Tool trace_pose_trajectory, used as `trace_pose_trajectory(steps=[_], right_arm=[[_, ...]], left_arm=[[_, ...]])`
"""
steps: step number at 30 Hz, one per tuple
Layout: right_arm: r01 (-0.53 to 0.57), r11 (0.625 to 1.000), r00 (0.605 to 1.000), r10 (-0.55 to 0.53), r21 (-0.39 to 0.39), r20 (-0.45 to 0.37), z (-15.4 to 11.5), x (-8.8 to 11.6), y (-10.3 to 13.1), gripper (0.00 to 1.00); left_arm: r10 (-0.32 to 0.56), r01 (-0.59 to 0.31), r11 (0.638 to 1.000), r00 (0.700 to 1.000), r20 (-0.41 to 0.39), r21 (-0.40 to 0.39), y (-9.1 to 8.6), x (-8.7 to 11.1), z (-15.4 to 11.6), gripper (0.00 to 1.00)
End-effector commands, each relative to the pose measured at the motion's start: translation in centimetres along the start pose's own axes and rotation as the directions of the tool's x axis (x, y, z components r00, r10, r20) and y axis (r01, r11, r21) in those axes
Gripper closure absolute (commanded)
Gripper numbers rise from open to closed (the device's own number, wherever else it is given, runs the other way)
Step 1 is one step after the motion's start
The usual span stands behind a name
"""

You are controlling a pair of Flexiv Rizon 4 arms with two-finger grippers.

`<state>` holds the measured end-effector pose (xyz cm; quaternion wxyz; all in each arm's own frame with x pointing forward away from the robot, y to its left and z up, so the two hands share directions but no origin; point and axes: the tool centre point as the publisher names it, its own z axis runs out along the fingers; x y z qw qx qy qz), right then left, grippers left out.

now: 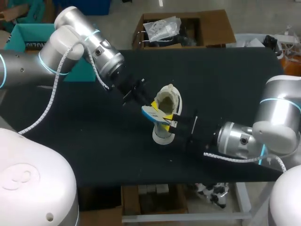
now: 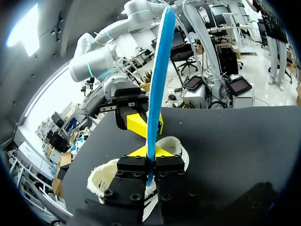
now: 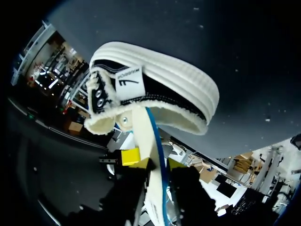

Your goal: Open the shoe tongue, take the insole out of the shoe, put the insole back into the shoe, and pack the shoe into the shoebox

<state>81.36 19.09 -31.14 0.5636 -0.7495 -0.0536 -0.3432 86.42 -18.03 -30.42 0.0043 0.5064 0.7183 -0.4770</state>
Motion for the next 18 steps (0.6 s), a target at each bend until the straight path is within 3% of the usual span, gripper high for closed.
trace_pose_trajectory(steps=[1, 6, 10, 18], right_arm=[[0.0, 1.0, 1.0, 0.0, 0.005, -0.006, 0.15, -0.03, 0.31, 0.71], [0.0, 1.0, 1.0, 0.0, 0.006, -0.006, 0.19, 0.21, 0.46, 0.75], [0.001, 1.0, 1.0, -0.001, 0.005, -0.008, 0.2, 0.22, 0.54, 1.0], [-0.003, 1.0, 1.0, 0.002, -0.005, -0.015, 0.26, 0.31, 0.85, 1.0]], left_arm=[[0.006, -0.006, 1.0, 1.0, -0.006, 0.011, 0.45, -0.13, 0.17, 1.0], [0.012, -0.012, 1.0, 1.0, -0.01, 0.01, 0.55, -0.3, 0.26, 1.0], [0.016, -0.015, 1.0, 1.0, -0.007, 0.015, 0.62, -0.4, 0.22, 1.0], [0.014, -0.014, 1.0, 1.0, -0.012, 0.02, 0.97, -0.65, 0.3, 1.0]])
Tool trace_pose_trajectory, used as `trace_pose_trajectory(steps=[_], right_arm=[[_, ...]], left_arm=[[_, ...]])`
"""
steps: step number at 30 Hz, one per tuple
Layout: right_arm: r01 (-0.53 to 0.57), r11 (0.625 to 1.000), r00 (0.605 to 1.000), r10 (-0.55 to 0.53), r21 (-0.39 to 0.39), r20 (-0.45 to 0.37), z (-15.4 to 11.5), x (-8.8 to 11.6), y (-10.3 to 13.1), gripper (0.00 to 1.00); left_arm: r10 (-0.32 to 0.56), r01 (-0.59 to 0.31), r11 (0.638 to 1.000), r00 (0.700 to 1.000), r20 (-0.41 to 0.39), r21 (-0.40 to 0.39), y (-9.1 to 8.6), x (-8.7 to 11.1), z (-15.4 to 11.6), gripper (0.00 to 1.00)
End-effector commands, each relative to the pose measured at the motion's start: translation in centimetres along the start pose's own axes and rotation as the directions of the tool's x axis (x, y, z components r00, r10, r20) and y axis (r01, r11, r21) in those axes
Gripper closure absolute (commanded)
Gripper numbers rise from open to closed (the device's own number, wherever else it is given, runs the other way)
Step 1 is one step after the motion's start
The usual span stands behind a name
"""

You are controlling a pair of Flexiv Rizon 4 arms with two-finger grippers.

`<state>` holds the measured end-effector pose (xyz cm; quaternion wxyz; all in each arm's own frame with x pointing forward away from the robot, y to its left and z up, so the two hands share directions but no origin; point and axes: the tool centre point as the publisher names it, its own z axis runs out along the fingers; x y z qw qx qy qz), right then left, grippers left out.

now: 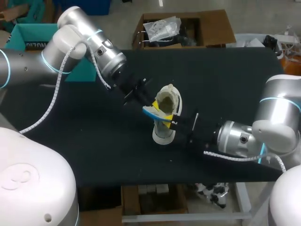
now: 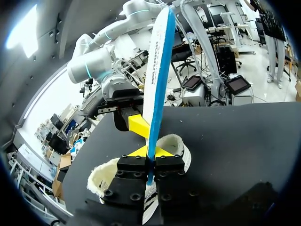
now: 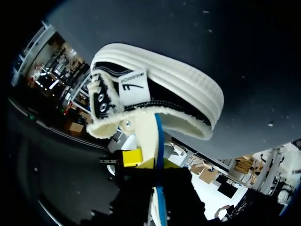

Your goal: Open the shoe tongue, take the insole out of the shoe, put the insole back into the shoe, and pack the shoe into the shoebox

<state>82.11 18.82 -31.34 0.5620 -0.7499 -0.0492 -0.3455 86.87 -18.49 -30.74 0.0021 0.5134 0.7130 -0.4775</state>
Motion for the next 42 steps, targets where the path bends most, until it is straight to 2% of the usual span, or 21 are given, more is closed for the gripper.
trace_pose_trajectory(steps=[1, 25, 31, 33, 42], right_arm=[[0.0, 1.0, 1.0, 0.0, -0.001, -0.008, 0.1, -0.2, 0.3, 1.0], [-0.007, 1.0, 1.0, 0.007, 0.005, -0.013, 0.1, -0.2, 0.5, 1.0], [0.077, 0.996, 0.997, -0.079, -0.041, -0.028, 0.4, 0.1, 0.6, 1.0], [0.096, 0.994, 0.995, -0.097, -0.055, -0.026, 0.6, 0.3, 0.9, 1.0], [0.126, 0.991, 0.992, -0.127, -0.049, -0.01, 1.6, 0.6, 2.8, 1.0]], left_arm=[[0.001, -0.001, 1.0, 1.0, -0.003, 0.013, 0.5, -0.3, 0.1, 1.0], [-0.007, 0.007, 1.0, 1.0, -0.009, 0.025, 0.8, -0.3, 0.3, 1.0], [0.038, -0.037, 0.999, 0.999, 0.002, -0.021, 1.1, -0.1, 0.2, 1.0], [0.051, -0.05, 0.999, 0.999, 0.011, -0.009, 1.3, -0.1, 0.2, 1.0], [0.063, -0.062, 0.998, 0.997, 0.034, -0.025, 2.3, 0.0, 1.0, 1.0]])
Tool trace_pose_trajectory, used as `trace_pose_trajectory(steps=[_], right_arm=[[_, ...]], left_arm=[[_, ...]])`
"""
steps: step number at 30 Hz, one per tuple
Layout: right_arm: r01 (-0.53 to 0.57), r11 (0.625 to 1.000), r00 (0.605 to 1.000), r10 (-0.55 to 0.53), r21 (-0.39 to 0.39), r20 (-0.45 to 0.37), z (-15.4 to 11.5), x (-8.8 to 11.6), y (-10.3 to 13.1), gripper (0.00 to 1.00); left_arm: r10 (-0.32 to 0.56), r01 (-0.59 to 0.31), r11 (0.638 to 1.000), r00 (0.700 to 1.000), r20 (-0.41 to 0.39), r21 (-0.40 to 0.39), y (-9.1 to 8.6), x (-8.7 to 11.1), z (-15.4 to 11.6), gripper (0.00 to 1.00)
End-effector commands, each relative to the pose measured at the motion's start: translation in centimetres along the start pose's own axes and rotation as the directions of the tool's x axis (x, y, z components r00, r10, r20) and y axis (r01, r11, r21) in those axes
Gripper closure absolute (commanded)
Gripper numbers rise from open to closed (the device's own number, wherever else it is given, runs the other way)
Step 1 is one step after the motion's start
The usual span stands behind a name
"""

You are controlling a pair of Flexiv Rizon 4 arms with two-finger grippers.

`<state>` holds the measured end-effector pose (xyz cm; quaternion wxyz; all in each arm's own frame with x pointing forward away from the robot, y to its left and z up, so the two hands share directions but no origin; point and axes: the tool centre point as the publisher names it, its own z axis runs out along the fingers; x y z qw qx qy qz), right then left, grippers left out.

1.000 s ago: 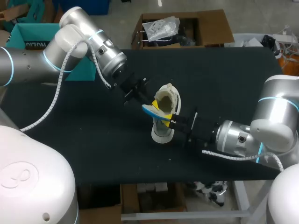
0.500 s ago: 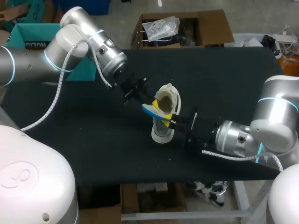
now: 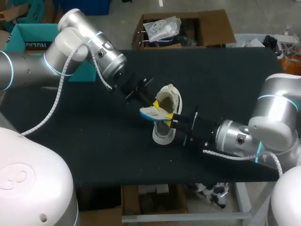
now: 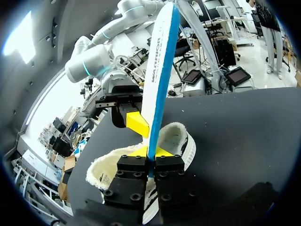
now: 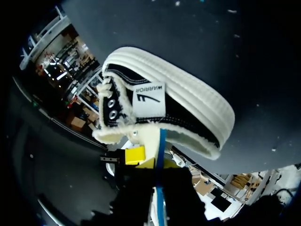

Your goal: Open the shoe tongue, take the insole out of the shoe, put the insole back into the shoe, and pack the shoe into the shoebox

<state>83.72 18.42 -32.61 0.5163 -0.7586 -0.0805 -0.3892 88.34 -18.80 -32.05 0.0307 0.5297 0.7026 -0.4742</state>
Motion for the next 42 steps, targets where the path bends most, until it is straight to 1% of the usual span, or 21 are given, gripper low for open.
trace_pose_trajectory(steps=[1, 2, 4, 10, 16, 23, 25, 26, 27, 28, 29, 30, 31, 32, 36, 39, 42], right_arm=[[0.004, 1.0, 1.0, -0.004, 0.016, 0.005, 1.1, -0.2, 1.0, 1.0], [0.01, 1.0, 1.0, -0.01, 0.009, 0.013, 1.2, -0.3, 1.2, 1.0], [0.007, 1.0, 1.0, -0.007, 0.012, 0.012, 1.2, -0.3, 1.8, 1.0], [-0.004, 1.0, 1.0, 0.004, 0.012, 0.021, 1.4, -0.5, 2.9, 1.0], [0.001, 1.0, 1.0, -0.001, 0.005, 0.023, 1.3, -0.4, 3.2, 1.0], [0.005, 1.0, 1.0, -0.005, -0.004, 0.025, 1.2, -0.3, 3.4, 1.0], [0.004, 1.0, 1.0, -0.004, -0.006, 0.025, 1.2, -0.2, 3.4, 1.0], [0.003, 1.0, 1.0, -0.003, -0.008, 0.025, 1.2, -0.2, 3.5, 1.0], [0.003, 1.0, 1.0, -0.003, -0.009, 0.025, 1.2, -0.2, 3.5, 1.0], [0.003, 1.0, 1.0, -0.003, -0.011, 0.024, 1.1, -0.2, 3.6, 1.0], [0.003, 1.0, 1.0, -0.002, -0.011, 0.024, 1.1, -0.2, 3.6, 1.0], [0.002, 1.0, 1.0, -0.001, -0.014, 0.023, 1.1, -0.1, 3.7, 1.0], [0.001, 1.0, 1.0, -0.001, -0.015, 0.022, 1.1, -0.1, 3.7, 1.0], [0.001, 1.0, 1.0, 0.0, -0.017, 0.021, 1.1, -0.1, 3.7, 1.0], [0.0, 1.0, 1.0, 0.0, -0.024, 0.018, 1.0, -0.1, 3.9, 1.0], [0.0, 1.0, 1.0, 0.0, -0.028, 0.016, 0.9, -0.1, 3.9, 1.0], [0.0, 1.0, 1.0, 0.001, -0.03, 0.012, 0.9, -0.1, 4.0, 1.0]], left_arm=[[0.001, -0.001, 1.0, 1.0, 0.016, -0.003, 0.5, 0.4, 0.9, 1.0], [-0.001, 0.001, 1.0, 1.0, 0.018, -0.002, 0.7, 0.4, 1.0, 1.0], [-0.007, 0.008, 1.0, 1.0, 0.02, -0.026, 1.0, 0.4, 1.2, 1.0], [-0.026, 0.027, 0.999, 0.999, 0.026, -0.043, 1.7, 0.7, 1.5, 1.0], [-0.03, 0.032, 0.998, 0.999, 0.036, -0.056, 2.0, 0.8, 1.4, 1.0], [-0.028, 0.03, 0.998, 0.999, 0.036, -0.051, 2.0, 0.8, 1.4, 1.0], [-0.027, 0.029, 0.998, 0.999, 0.035, -0.049, 1.9, 0.8, 1.4, 0.67], [-0.026, 0.028, 0.998, 0.999, 0.035, -0.048, 1.8, 0.8, 1.4, 0.55], [-0.025, 0.027, 0.999, 0.999, 0.036, -0.047, 1.7, 0.8, 1.3, 0.35], [-0.023, 0.025, 0.999, 0.999, 0.037, -0.046, 1.5, 0.9, 1.3, 0.25], [-0.016, 0.018, 0.999, 0.999, 0.039, -0.046, 1.3, 0.9, 1.2, 0.24], [-0.011, 0.013, 0.999, 0.999, 0.041, -0.044, 1.0, 0.9, 1.1, 0.27], [-0.006, 0.008, 0.999, 0.999, 0.045, -0.046, 0.7, 1.0, 1.0, 0.37], [0.0, 0.003, 0.999, 0.999, 0.048, -0.047, 0.4, 1.0, 0.9, 0.52], [0.023, -0.021, 0.999, 0.998, 0.061, -0.04, -0.6, 1.0, 0.6, 0.53], [0.038, -0.036, 0.999, 0.997, 0.068, -0.035, -1.1, 1.1, 0.4, 0.67], [0.045, -0.043, 0.999, 0.997, 0.066, -0.031, -1.3, 1.0, 0.4, 0.73]])
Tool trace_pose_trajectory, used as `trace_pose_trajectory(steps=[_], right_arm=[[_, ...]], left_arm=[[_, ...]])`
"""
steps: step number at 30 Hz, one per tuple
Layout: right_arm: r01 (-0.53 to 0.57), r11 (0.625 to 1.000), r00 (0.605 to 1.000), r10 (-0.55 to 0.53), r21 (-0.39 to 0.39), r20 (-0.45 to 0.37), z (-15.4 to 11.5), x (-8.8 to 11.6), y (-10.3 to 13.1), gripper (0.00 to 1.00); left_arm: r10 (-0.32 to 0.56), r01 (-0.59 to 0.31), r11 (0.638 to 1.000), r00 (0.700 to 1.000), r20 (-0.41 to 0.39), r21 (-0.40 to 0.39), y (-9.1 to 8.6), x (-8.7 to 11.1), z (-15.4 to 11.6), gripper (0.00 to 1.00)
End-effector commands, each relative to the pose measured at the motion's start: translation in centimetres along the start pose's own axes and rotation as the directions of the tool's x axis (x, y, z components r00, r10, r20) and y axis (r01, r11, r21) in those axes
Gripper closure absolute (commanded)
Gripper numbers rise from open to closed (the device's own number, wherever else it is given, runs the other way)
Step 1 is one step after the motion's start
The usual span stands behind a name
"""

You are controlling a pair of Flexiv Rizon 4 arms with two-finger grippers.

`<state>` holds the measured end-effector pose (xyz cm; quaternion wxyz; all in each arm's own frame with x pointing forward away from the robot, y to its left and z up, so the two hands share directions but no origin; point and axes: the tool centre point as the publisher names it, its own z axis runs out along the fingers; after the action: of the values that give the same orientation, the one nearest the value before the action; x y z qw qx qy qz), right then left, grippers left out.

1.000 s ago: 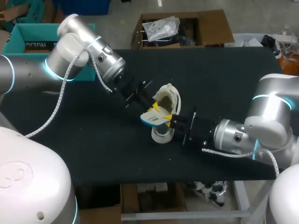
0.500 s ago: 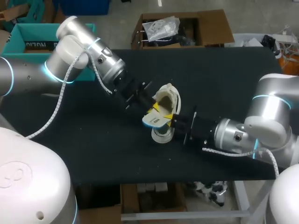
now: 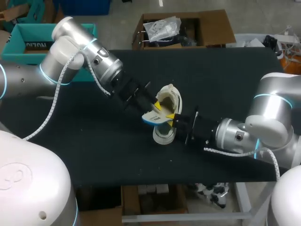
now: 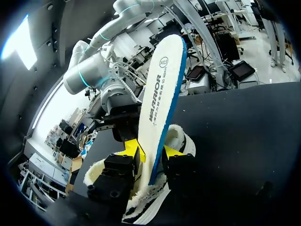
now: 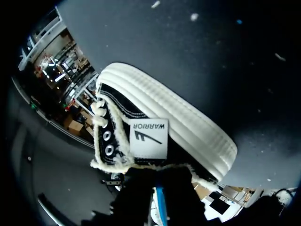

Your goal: Open the shoe tongue, take the insole out of the shoe, put the insole back into the shoe, and pack the shoe into the shoebox

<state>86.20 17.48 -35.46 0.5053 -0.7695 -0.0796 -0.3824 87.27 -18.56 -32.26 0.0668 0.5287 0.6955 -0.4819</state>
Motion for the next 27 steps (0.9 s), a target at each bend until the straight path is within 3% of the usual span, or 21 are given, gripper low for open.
trace_pose_trajectory(steps=[1, 4, 6, 11, 13, 15, 20, 27], right_arm=[[0.0, 1.0, 1.0, 0.0, -0.003, -0.009, 0.0, -0.1, 0.3, 1.0], [-0.003, 1.0, 1.0, 0.003, -0.006, -0.009, 0.0, -0.2, 0.4, 1.0], [-0.004, 1.0, 1.0, 0.004, -0.008, -0.009, 0.0, -0.2, 0.4, 1.0], [-0.007, 1.0, 1.0, 0.007, -0.016, -0.011, 0.0, -0.1, 0.0, 1.0], [0.003, 1.0, 1.0, -0.003, -0.031, -0.014, -0.2, -0.1, -0.6, 0.69], [0.016, 0.999, 1.0, -0.017, -0.04, -0.017, -0.5, 0.0, -1.5, 0.59], [0.043, 0.996, 0.999, -0.043, -0.083, -0.001, -0.8, 0.1, -2.8, 0.62], [0.055, 0.995, 0.998, -0.056, -0.086, 0.0, -1.0, 0.0, -3.6, 0.71]], left_arm=[[0.005, -0.005, 1.0, 1.0, 0.006, -0.007, -0.6, 0.3, 0.0, 0.77], [0.004, -0.004, 1.0, 1.0, 0.007, 0.0, -0.6, 0.3, 0.1, 0.86], [0.004, -0.004, 1.0, 1.0, 0.007, 0.003, -0.5, 0.3, 0.3, 1.0], [0.006, -0.006, 1.0, 1.0, 0.003, -0.003, -0.2, 0.3, 0.5, 1.0], [0.007, -0.007, 1.0, 1.0, 0.003, -0.003, -0.1, 0.3, 0.4, 1.0], [0.008, -0.008, 1.0, 1.0, 0.003, -0.005, -0.1, 0.3, 0.4, 1.0], [0.009, -0.009, 1.0, 1.0, 0.003, -0.008, -0.1, 0.4, 0.4, 1.0], [0.01, -0.01, 1.0, 1.0, 0.004, -0.015, 0.0, 0.3, 0.5, 1.0]])
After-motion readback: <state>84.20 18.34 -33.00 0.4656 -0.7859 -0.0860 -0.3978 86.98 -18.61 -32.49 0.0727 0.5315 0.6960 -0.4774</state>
